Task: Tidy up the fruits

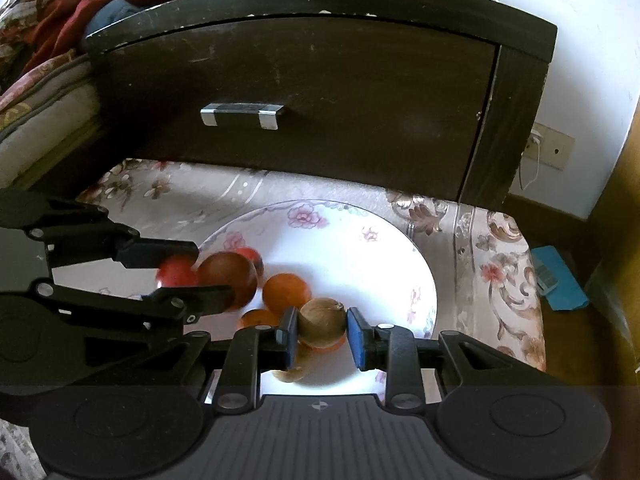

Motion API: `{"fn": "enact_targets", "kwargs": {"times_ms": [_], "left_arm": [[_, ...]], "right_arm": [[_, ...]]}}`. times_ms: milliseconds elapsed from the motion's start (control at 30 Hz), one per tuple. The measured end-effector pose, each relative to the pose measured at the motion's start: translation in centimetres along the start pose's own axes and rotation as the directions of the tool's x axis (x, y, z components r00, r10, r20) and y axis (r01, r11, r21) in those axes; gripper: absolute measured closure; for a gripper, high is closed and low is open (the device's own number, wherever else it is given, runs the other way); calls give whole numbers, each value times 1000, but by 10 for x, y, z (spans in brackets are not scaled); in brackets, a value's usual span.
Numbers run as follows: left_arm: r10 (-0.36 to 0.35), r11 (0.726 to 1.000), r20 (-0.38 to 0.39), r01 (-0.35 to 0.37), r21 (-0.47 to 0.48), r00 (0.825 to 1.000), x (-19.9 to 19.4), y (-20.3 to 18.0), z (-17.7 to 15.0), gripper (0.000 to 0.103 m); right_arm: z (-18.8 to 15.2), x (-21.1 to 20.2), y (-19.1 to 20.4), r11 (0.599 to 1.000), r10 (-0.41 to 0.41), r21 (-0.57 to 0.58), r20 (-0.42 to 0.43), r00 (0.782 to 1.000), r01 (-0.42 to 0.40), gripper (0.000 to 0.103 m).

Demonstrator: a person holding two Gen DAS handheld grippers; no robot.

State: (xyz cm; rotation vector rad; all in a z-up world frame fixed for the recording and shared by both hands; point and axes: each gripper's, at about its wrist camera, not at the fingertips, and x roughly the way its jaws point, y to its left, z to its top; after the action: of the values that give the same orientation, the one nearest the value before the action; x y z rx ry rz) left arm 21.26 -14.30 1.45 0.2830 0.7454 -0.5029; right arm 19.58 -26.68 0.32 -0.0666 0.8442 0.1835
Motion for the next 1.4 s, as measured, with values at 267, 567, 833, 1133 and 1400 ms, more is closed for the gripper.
{"fn": "enact_targets", "kwargs": {"times_ms": [267,567,833,1133,1400], "left_arm": [[15,1000,-15,-15,-14,1000,10,2,-3,60],[42,998,-38,-44,-48,998,7,6,-4,51],[57,993,-47,-62,-104,997,-4,13,-11,37],[96,984,-53,-103,-147,994,-25,11,-25,23],[152,965,-38,-157,-212,988,-55,8,-46,4]], "right_arm": [[4,9,-2,1000,-2,8,-4,1000,2,78],[2,6,-8,999,-10,47,2,1000,10,65],[-1,-2,-12,997,-12,75,4,1000,11,50],[-8,-30,-6,995,-23,99,53,998,17,46],[-46,-58,9,989,-57,133,-17,998,59,46]]}}
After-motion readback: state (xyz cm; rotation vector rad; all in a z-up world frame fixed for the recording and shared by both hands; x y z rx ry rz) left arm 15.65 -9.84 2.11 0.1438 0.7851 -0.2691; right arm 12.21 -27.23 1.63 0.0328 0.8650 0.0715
